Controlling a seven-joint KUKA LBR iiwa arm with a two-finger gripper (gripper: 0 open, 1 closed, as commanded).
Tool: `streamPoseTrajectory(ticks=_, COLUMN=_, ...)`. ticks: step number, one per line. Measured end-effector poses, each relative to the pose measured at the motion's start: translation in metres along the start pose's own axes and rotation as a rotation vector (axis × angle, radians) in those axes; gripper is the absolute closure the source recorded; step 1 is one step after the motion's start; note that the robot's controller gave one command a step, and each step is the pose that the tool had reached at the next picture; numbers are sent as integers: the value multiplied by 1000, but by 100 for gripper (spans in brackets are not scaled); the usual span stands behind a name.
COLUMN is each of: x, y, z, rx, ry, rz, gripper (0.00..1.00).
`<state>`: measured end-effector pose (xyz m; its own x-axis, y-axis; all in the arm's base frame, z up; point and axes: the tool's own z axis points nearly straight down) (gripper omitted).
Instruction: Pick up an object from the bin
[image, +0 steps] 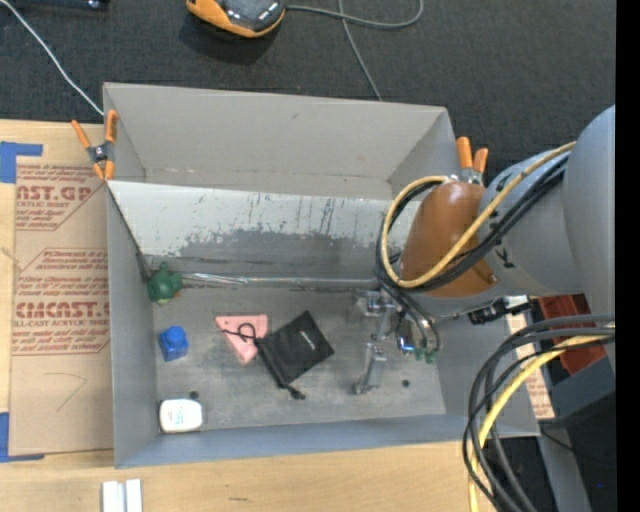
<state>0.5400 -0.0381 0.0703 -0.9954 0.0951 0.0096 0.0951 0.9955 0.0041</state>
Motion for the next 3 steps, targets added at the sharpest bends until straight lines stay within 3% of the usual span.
streamPoseTrajectory(ticks=1, x=9, y=36, z=-96, rx=5, ry=-12, rz=-113, gripper=0)
streamPoseTrajectory(ticks=2, x=-2, y=104, z=-37, rx=-3, ry=3, rz=54, gripper=0)
streamPoseTrajectory(ticks=3, x=-20, y=112, z=-40, rx=5, ry=-14, rz=-252, gripper=0)
